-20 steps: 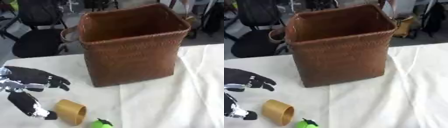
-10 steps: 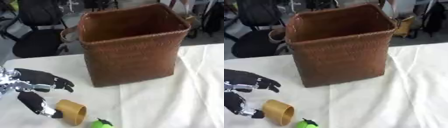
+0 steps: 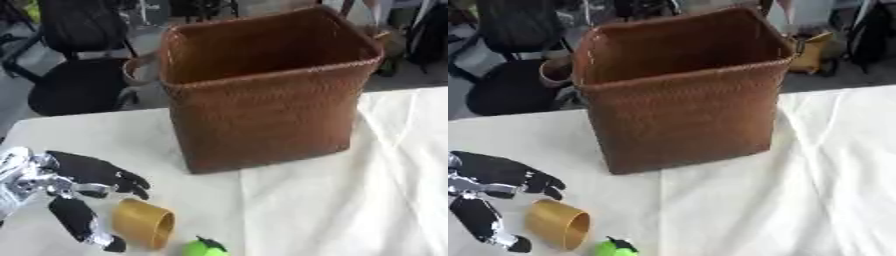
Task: Pick up objects on the table and place them in the box.
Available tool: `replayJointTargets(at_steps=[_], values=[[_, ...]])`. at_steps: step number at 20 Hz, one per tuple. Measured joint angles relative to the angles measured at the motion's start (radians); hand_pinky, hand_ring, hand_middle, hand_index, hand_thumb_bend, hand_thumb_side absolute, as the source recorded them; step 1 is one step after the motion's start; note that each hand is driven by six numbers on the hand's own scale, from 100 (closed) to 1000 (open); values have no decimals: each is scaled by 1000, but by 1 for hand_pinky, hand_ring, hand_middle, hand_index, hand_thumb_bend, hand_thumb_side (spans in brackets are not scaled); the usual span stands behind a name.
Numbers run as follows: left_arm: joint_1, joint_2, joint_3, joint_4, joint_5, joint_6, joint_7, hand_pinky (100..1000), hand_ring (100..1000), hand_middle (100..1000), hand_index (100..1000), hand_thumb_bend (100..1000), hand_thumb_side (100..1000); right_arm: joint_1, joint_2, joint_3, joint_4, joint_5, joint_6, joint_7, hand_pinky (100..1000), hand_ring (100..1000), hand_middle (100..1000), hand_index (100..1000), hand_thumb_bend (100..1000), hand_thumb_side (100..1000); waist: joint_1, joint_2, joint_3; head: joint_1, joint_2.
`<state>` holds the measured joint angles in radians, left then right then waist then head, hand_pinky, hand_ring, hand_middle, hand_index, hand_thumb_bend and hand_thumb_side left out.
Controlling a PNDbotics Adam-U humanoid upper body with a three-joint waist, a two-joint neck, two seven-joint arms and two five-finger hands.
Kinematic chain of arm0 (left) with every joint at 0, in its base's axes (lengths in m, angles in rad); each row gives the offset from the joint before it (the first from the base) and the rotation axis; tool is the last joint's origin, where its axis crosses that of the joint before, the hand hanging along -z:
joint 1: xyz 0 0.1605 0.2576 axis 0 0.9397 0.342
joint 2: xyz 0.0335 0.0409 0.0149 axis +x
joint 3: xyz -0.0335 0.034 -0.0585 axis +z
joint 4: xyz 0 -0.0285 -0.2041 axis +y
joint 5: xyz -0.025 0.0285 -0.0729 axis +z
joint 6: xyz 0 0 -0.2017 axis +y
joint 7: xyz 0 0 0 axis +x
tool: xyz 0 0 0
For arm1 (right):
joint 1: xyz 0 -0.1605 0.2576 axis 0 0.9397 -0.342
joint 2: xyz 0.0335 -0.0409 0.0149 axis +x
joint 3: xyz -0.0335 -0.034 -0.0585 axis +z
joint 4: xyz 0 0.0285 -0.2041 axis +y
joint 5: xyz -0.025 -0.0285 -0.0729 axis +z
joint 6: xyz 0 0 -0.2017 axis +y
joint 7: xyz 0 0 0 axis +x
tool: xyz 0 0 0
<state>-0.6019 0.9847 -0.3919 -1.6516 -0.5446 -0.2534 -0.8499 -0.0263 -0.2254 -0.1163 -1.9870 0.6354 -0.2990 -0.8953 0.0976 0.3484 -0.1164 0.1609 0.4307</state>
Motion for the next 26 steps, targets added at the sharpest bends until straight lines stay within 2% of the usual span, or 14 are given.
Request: replayJointTargets(at_steps=[12, 17, 26], values=[[-32, -48, -17, 61, -95, -17, 17, 1000, 1000, 1000, 1000, 648, 882, 0, 0, 6, 0, 0, 0, 0, 671, 527, 585, 592, 100, 1000, -3, 5, -2, 4, 0], [-36, -62, -18, 81, -98, -17, 17, 1000, 1000, 1000, 1000, 654, 877, 0, 0, 6, 0, 0, 1, 0, 669, 526, 586, 593, 100, 1000, -2, 5, -6, 4, -1], [-40, -73, -57, 143, -99, -31, 31, 1000, 1000, 1000, 1000, 677, 850, -9, 0, 6, 0, -6, -1, 1, 668, 527, 584, 591, 100, 1000, 3, 9, -14, 4, -1]])
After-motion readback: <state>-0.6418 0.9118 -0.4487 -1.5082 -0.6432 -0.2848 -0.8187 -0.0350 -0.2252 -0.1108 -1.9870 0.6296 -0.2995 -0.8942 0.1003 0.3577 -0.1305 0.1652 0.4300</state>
